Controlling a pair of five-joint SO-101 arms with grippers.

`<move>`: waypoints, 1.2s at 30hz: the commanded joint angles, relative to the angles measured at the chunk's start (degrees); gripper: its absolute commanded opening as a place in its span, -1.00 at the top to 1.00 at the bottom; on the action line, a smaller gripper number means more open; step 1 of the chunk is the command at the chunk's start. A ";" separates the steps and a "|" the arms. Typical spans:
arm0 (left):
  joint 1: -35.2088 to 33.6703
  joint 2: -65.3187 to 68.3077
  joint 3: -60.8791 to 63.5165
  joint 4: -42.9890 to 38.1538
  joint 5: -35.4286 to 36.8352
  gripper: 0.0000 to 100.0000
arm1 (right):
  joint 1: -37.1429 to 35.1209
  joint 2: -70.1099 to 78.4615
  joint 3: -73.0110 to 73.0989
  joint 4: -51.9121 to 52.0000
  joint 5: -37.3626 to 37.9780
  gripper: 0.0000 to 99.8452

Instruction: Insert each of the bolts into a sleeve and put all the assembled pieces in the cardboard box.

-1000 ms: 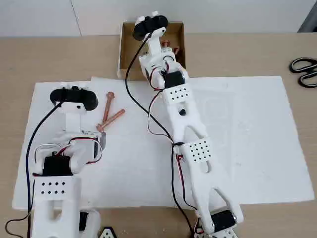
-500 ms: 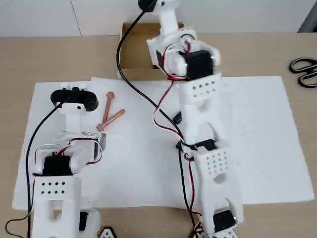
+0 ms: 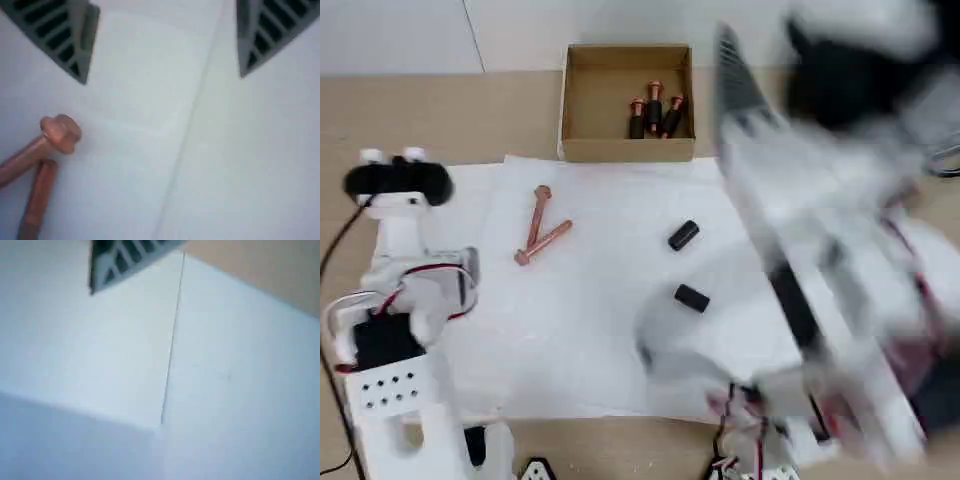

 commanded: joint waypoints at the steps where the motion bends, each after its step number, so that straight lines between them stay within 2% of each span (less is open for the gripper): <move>1: -1.05 -1.23 -6.20 2.64 -0.44 0.63 | 0.22 -10.15 2.02 0.66 0.70 0.64; 5: -0.79 -1.23 -12.09 7.56 -0.26 0.63 | 0.22 -21.85 9.23 0.66 0.70 0.64; 9: -0.79 -1.23 -13.49 8.88 -0.26 0.63 | 0.22 -34.24 23.56 0.66 0.70 0.64; 15: -0.79 -1.23 -13.41 9.32 -0.35 0.63 | 0.13 -49.27 63.65 0.13 0.35 0.64; 19: -0.79 -1.23 -13.58 11.60 -0.44 0.63 | 0.22 -51.56 91.25 -2.42 0.44 0.64; 26: -0.79 -1.23 -13.41 12.57 -0.44 0.63 | 4.79 -51.47 114.02 -17.45 0.62 0.64; 33: -1.05 -1.23 -13.67 12.66 -0.44 0.63 | 5.49 -52.00 135.12 -35.82 0.62 0.64; 36: -0.79 -1.23 -13.67 14.33 -0.18 0.63 | 5.41 -52.35 142.51 -37.41 0.62 0.63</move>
